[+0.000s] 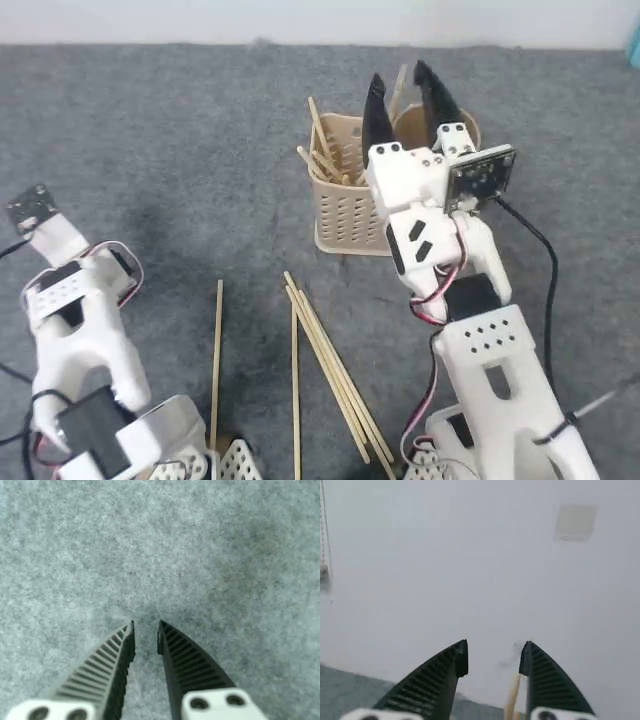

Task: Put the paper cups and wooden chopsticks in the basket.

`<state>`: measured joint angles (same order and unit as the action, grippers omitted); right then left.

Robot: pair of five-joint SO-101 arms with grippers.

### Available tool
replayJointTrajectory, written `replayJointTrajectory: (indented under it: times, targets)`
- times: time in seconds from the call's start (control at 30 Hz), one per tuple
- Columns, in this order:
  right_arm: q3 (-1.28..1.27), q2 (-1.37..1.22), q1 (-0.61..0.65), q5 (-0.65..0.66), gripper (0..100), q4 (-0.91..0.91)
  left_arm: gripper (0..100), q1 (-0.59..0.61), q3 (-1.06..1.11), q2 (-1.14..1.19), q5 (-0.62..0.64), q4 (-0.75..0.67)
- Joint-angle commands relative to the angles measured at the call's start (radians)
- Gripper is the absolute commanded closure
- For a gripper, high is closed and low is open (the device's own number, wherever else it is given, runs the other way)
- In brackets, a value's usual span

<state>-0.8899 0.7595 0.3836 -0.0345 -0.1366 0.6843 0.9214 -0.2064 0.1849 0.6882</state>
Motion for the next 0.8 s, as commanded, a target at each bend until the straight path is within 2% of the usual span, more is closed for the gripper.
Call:
replayJointTrajectory:
  times: [0.0,0.2,0.33,0.43,0.6,0.67,0.77]
  targets:
    - [0.055,0.097,-0.012,-0.092,84.1,0.154,93,-0.006,-0.008,-0.049,0.012,-0.02]
    - [0.141,0.401,0.004,-0.201,84.2,0.628,93,-0.006,-0.008,-0.049,0.012,-0.02]
    - [0.169,0.552,0.122,-0.192,84.2,0.928,93,-0.006,-0.008,-0.049,0.012,-0.02]
    - [0.155,0.567,0.265,-0.203,84.2,1.107,93,-0.006,-0.008,-0.049,0.012,-0.02]
    - [-0.011,0.503,0.467,-0.138,84.2,1.124,93,-0.006,-0.007,-0.049,0.012,-0.02]
    - [-0.092,0.461,0.51,-0.087,84.2,1.092,93,-0.006,-0.004,-0.052,0.012,-0.02]
    - [-0.213,0.377,0.529,-0.078,84.3,0.984,93,-0.005,-0.004,-0.052,0.012,-0.02]
